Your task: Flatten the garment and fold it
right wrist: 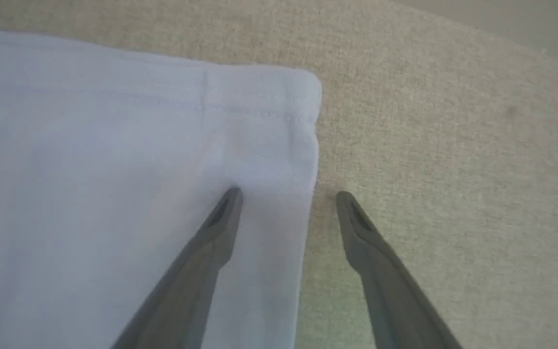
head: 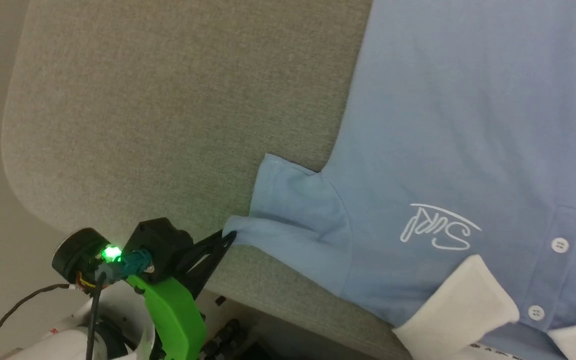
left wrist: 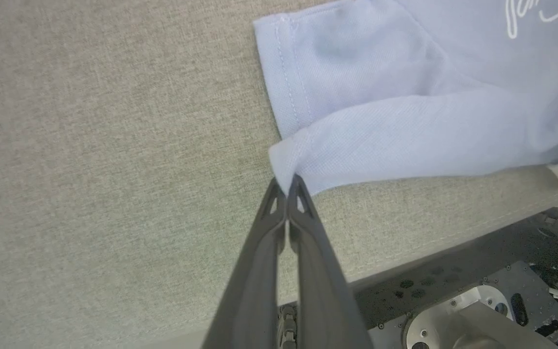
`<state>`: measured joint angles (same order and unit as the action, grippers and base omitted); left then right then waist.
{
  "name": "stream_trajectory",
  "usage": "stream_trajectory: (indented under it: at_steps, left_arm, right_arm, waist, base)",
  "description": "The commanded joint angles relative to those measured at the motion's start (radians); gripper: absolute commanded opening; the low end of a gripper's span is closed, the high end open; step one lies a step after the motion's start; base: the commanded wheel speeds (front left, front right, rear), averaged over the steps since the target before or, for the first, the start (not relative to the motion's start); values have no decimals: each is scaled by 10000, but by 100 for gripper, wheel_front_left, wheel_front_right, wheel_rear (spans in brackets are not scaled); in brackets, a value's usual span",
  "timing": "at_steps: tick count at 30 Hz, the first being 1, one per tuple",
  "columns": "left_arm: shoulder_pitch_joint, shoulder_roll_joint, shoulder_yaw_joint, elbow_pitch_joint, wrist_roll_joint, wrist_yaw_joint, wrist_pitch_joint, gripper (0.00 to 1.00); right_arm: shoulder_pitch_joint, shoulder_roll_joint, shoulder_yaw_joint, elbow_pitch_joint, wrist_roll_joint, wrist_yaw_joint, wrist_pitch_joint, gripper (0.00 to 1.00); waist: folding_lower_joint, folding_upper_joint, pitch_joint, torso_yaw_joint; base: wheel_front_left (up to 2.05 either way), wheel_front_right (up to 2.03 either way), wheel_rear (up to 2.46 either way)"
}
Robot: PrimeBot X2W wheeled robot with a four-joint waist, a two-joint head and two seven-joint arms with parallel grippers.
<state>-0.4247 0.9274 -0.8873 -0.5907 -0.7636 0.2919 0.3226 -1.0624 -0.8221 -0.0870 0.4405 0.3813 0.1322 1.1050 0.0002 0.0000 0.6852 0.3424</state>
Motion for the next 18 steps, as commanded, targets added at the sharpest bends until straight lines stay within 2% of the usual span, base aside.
stream_trajectory:
  at_steps: [1,3,4,5,6,13,18]
  left_arm:
    - [-148,-88,10,14,166,58,-80,0]
    - [-153,-129,-22,31,195,60,-82,0]
    - [-156,-150,-58,30,206,38,-65,0]
    - [-160,-163,-86,33,220,22,-51,0]
    - [-166,-180,-107,43,237,14,-44,0]
    - [-269,-245,-86,157,239,13,-23,0]
    - [-355,-352,-77,395,167,-12,18,0]
  right_arm:
    - [-185,-44,60,104,-67,-15,-99,100]
    - [-243,21,108,272,-46,-15,-57,100]
    - [-244,74,181,324,-34,-15,-25,47]
    - [-242,95,232,347,-46,-15,-24,13]
    - [-225,93,297,370,-86,-15,-37,0]
    - [86,-192,595,432,-106,-15,-153,0]
    - [566,-215,626,685,10,-15,-501,0]
  waist:
    - [-2,0,409,392]
    - [-2,0,438,380]
    - [-2,0,450,365]
    - [-2,0,457,352]
    - [-2,0,465,340]
    - [-2,0,391,212]
    - [-2,0,-126,-21]
  base:
    - [0,0,0]
    - [0,0,0]
    - [0,0,0]
    - [0,0,0]
    - [0,0,0]
    - [0,0,0]
    - [0,0,0]
